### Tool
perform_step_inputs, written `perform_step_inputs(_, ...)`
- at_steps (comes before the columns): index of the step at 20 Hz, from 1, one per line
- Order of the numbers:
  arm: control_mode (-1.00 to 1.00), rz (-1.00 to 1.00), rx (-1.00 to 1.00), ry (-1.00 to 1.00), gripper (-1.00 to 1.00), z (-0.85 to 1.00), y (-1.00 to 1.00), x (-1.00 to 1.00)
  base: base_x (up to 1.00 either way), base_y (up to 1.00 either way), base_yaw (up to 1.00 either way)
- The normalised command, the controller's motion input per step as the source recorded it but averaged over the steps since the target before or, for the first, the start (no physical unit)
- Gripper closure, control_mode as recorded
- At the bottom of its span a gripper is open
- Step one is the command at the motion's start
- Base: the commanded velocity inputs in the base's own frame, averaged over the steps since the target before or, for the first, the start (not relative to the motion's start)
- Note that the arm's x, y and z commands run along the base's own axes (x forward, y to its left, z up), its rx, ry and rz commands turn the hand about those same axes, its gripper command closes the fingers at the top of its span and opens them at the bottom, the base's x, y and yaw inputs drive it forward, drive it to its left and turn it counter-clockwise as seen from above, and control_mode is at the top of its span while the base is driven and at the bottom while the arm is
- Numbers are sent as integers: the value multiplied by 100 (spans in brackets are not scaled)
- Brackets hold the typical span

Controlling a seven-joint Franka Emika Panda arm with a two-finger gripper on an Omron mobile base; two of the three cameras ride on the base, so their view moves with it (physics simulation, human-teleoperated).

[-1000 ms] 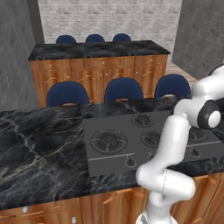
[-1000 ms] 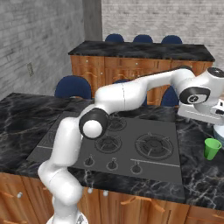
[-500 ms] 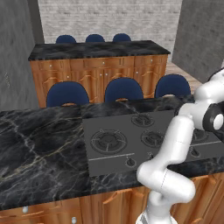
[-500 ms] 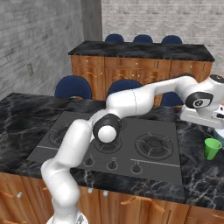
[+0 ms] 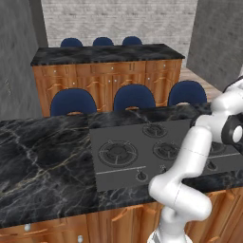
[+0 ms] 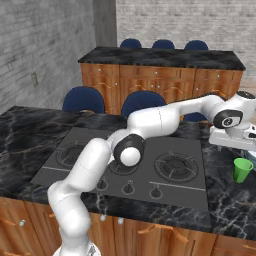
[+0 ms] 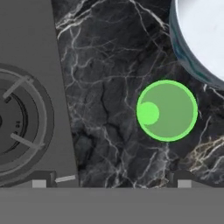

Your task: Pick the cup and bowl from the counter and place them on the counter next to the sink.

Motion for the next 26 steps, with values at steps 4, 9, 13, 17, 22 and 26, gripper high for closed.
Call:
perform_step_inputs(4, -100, 0, 0, 0, -100, -31, -20, 28, 0, 0, 0)
perform_step_inputs(9, -100, 2, 0, 2, -100, -20, -19, 35, 0, 0, 0)
perform_step_inputs(13, -100, 1, 0, 8, -100, 0, -28, 29, 0, 0, 0)
perform_step_inputs(17, -100, 0, 0, 1, -100, -5, -33, 11, 0, 0, 0)
perform_step_inputs(22, -100, 0, 0, 0, -100, -1, -19, 20, 0, 0, 0)
perform_step_inputs(26, -100, 0, 3, 0, -100, 0, -24, 36, 0, 0, 0)
